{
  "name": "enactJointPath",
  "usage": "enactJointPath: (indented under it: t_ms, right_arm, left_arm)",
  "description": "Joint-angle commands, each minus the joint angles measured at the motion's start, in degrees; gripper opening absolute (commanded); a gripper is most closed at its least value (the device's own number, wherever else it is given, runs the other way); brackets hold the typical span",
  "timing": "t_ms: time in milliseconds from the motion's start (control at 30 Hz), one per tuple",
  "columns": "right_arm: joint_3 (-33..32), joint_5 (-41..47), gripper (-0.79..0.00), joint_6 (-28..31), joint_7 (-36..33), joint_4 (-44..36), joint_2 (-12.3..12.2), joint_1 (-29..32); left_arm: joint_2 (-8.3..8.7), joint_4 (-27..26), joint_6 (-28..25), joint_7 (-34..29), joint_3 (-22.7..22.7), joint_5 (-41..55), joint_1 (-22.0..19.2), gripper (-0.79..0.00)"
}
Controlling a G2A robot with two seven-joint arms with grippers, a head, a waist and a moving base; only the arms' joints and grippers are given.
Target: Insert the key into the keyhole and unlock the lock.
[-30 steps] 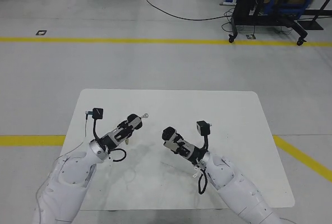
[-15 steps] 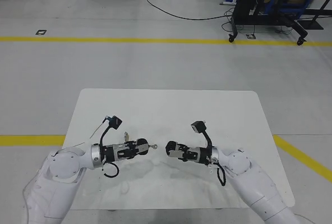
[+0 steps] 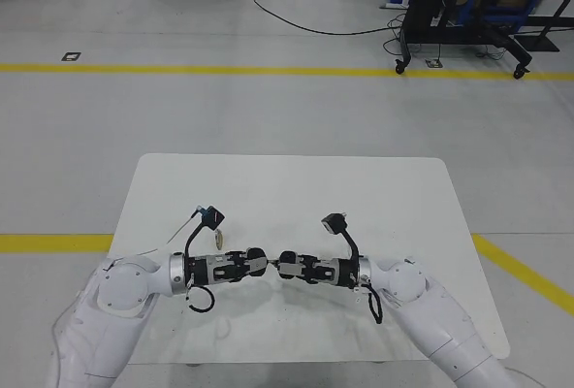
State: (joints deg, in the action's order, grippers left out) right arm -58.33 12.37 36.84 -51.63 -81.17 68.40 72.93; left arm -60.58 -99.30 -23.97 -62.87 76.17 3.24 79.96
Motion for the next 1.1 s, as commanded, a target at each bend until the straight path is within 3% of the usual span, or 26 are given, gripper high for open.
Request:
enactJointPath:
  t_ms: [0, 233, 500, 567, 633, 667, 700, 1067]
  right_arm:
    - [-0.01, 0.05, -0.453, 0.19, 0.24, 0.09, -0.03, -0.17]
    - [0.15, 0.22, -0.539, -0.05, 0.62, 0.09, -0.16, -0.29]
    - [1.08, 0.7, -0.69, -0.36, 0.66, -0.18, -0.16, -0.43]
    - [1.26, 0.9, -0.785, -0.52, 0.62, -0.02, -0.16, -0.5]
    - [1.34, 1.06, -0.785, -0.54, 0.62, 0.17, -0.19, -0.57]
    - [1.27, 1.15, -0.785, -0.43, 0.66, 0.28, -0.22, -0.58]
    - [1.19, 1.31, -0.785, -0.37, 0.64, 0.39, -0.25, -0.57]
    - [-7.09, 0.79, -0.785, 2.65, 2.7, 0.64, -2.33, 2.51]
  left_arm:
    - [0.08, 0.13, -0.15, -0.08, -0.26, -0.12, -0.18, -0.785]
    - [0.3, 0.34, -0.7, 0.88, -1.13, -0.93, -0.42, -0.785]
    - [0.53, 0.57, -1.07, 1.66, -2.12, -0.8, -0.56, -0.785]
    - [0.57, 0.74, -1.15, 1.94, -2.41, -1.12, -0.71, -0.785]
    - [0.6, 0.94, -1.01, 2.57, -2.62, -1.18, -0.8, -0.785]
    - [0.62, 0.98, -0.97, 2.81, -2.72, -1.24, -0.88, -0.434]
    - [0.65, 1.06, -0.94, 2.99, -2.75, -1.42, -0.98, 0.0]
    - [0.75, 1.69, -0.2, 5.43, -2.13, -1.31, -1.19, 0.0]
